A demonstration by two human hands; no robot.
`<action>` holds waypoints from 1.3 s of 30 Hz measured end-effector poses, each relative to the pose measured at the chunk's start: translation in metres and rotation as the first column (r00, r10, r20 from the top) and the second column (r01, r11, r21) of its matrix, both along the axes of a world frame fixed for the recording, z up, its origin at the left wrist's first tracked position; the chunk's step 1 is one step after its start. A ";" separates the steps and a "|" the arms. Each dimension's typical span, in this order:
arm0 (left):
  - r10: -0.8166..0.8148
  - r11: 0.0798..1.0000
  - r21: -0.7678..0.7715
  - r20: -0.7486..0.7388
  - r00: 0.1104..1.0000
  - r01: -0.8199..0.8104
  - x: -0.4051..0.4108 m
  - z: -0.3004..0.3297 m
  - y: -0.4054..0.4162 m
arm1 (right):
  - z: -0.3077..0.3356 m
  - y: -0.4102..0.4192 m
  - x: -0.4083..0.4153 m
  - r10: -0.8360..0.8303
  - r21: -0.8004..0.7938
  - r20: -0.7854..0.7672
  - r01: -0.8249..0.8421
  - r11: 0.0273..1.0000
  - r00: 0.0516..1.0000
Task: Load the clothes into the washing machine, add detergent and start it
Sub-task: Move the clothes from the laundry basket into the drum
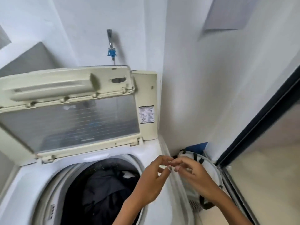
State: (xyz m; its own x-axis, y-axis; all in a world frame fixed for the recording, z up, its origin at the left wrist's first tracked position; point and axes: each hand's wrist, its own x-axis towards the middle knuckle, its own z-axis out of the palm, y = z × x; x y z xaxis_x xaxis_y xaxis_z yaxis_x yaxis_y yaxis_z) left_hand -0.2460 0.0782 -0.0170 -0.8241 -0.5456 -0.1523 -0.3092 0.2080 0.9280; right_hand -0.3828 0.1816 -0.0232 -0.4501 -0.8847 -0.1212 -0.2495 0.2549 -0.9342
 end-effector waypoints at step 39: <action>0.012 0.780 -0.431 0.735 0.678 0.454 -0.285 -0.520 0.047 | -0.705 -0.044 -0.356 -0.292 0.851 0.069 0.097 0.516 0.954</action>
